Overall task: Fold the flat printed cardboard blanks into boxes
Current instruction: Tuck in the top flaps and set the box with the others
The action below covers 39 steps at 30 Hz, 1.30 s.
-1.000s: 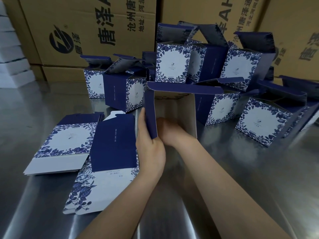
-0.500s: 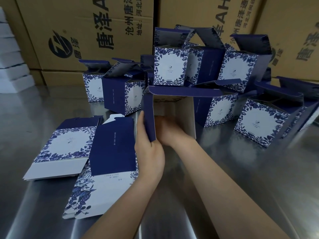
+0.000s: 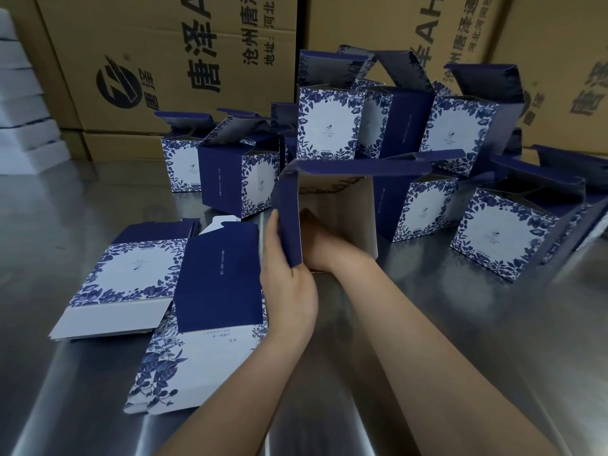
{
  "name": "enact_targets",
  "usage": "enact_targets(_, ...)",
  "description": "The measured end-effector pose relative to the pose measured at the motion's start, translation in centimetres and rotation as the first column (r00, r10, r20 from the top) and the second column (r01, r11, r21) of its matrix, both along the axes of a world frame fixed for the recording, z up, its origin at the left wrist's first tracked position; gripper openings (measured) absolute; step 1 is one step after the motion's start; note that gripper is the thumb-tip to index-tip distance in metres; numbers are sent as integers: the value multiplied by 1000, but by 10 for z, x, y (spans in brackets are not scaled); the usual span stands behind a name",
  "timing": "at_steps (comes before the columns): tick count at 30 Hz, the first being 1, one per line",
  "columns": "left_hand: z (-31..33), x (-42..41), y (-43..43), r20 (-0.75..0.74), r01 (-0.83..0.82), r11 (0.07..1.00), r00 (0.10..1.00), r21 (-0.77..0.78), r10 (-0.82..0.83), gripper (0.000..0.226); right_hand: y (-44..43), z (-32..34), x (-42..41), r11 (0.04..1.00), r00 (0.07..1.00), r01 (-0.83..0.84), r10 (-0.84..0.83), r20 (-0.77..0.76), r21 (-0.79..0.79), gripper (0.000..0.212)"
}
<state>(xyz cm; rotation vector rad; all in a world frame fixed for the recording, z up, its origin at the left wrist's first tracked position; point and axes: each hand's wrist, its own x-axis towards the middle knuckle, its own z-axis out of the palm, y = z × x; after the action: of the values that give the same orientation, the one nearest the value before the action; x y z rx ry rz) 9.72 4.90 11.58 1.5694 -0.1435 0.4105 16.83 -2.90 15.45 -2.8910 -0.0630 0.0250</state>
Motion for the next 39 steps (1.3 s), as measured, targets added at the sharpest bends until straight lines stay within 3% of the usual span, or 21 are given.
enact_targets(4,4,2,2,-18,-25,999,1000,-31,25,67,6,5,-13,971,979,79,-119,168,227,24)
enact_targets(7,7,5,3,-38,-38,998,999,-51,36,62,12,14,-34,862,936,121,-264,231,493,25)
enact_targets(11,10,7,6,-44,-25,999,999,-35,24,62,24,30,-71,784,765,-124,-314,562,608,39)
enact_targets(17,20,8,8,-50,-81,994,996,-73,78,58,10,61,-99,341,568,-554,-513,644,759,39)
enact_targets(20,25,7,10,-47,-57,994,998,-90,53,58,-23,69,-95,243,491,-585,-653,577,773,42)
enact_targets(22,27,5,10,-42,-23,995,999,-99,19,59,-43,63,-84,238,524,-512,-675,519,826,43)
enact_targets(25,29,4,12,-28,30,995,999,-98,-33,60,-60,37,-61,247,719,-325,-563,408,913,36)
enact_targets(29,31,4,13,26,92,992,996,-90,-91,56,-68,5,-42,73,926,-198,-312,211,977,39)
enact_targets(35,25,14,14,100,237,971,967,-25,-233,64,-75,-2,-38,-52,952,-190,-255,170,981,43)
enact_targets(39,20,19,14,80,319,944,947,-81,-313,88,-74,-1,-39,-98,953,-146,-282,113,984,41)
